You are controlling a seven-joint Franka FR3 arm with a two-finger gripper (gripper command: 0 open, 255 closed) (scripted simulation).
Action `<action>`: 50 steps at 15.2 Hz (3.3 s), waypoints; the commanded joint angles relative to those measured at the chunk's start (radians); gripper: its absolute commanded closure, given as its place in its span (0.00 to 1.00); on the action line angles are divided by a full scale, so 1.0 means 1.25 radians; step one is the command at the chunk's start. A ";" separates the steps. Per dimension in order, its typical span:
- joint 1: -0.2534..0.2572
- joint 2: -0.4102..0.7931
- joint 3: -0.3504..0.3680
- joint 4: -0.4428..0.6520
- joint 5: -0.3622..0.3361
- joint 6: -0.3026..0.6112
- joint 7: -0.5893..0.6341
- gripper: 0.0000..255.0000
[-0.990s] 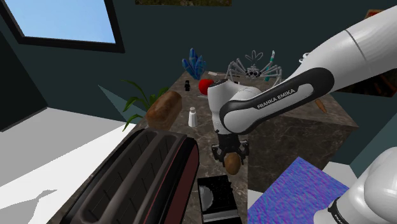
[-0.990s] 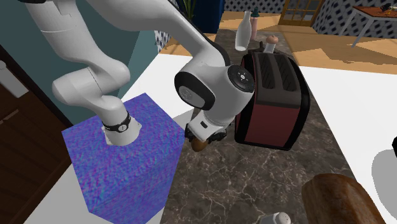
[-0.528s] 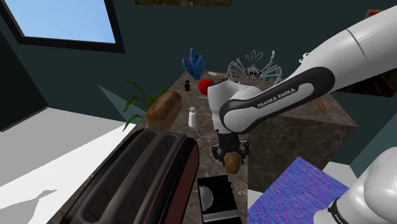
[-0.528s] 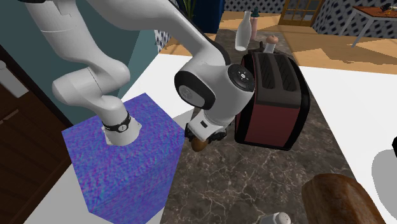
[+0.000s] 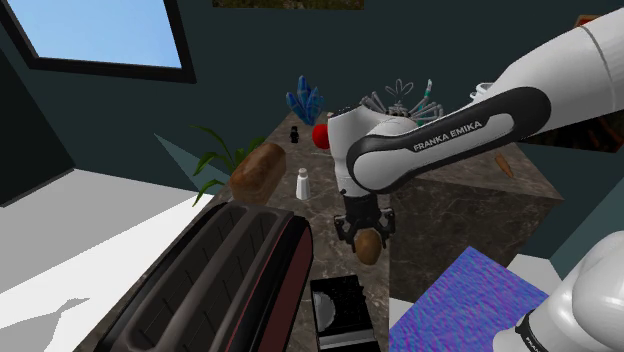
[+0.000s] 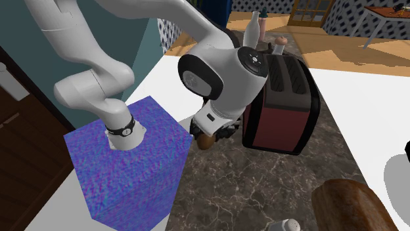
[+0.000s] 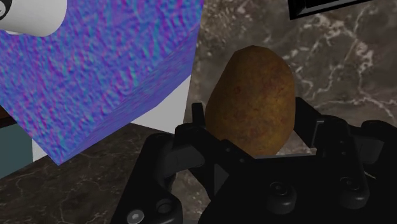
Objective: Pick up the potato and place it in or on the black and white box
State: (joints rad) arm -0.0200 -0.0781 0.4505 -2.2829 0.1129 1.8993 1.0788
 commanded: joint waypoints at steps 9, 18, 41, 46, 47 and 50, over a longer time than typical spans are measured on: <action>-0.002 -0.050 -0.008 0.065 0.013 -0.112 -0.008 1.00; -0.004 -0.079 -0.016 0.135 0.018 -0.210 -0.011 1.00; 0.131 -0.074 0.173 0.206 0.137 -0.225 0.293 1.00; 0.133 -0.062 0.180 0.163 0.134 -0.171 0.289 1.00; 0.133 -0.059 0.182 0.154 0.134 -0.160 0.289 1.00; 0.134 -0.049 0.186 0.131 0.131 -0.127 0.288 1.00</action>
State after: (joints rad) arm 0.1470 -0.1419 0.6813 -2.1070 0.2766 1.7241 1.4397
